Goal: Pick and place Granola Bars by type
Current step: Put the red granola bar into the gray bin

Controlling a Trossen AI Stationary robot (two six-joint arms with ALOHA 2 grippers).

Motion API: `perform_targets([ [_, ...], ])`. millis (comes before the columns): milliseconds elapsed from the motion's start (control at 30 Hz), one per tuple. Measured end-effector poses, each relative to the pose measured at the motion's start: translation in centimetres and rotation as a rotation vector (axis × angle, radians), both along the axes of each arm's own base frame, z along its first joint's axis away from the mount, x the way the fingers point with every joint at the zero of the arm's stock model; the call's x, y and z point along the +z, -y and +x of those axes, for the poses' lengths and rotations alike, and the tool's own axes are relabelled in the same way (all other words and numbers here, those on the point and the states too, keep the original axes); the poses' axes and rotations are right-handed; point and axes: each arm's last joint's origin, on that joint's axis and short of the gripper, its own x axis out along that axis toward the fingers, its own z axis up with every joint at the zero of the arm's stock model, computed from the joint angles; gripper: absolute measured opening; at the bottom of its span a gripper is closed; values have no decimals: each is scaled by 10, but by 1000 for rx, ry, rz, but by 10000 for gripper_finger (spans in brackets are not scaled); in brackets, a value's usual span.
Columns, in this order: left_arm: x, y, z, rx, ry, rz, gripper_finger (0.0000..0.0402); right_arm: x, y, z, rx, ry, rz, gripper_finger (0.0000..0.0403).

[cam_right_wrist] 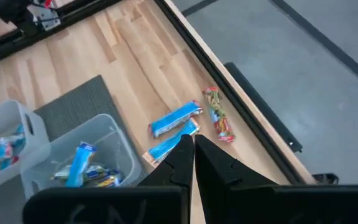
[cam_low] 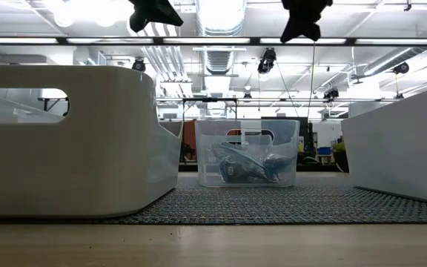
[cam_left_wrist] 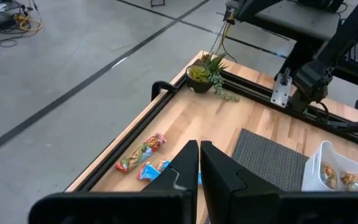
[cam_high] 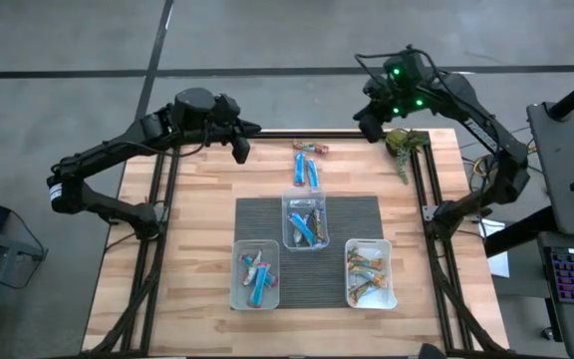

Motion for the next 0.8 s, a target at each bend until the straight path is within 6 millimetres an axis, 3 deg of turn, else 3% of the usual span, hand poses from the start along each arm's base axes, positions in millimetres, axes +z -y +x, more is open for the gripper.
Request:
perform_targets([
  [300, 0, 0, 0, 1, 1, -1, 0, -10, 16, 14, -20, -79, -55, 45],
  [800, -1, 0, -1, 2, -8, -7, 0, -23, 30, 30, -51, -116, -18, 237],
])
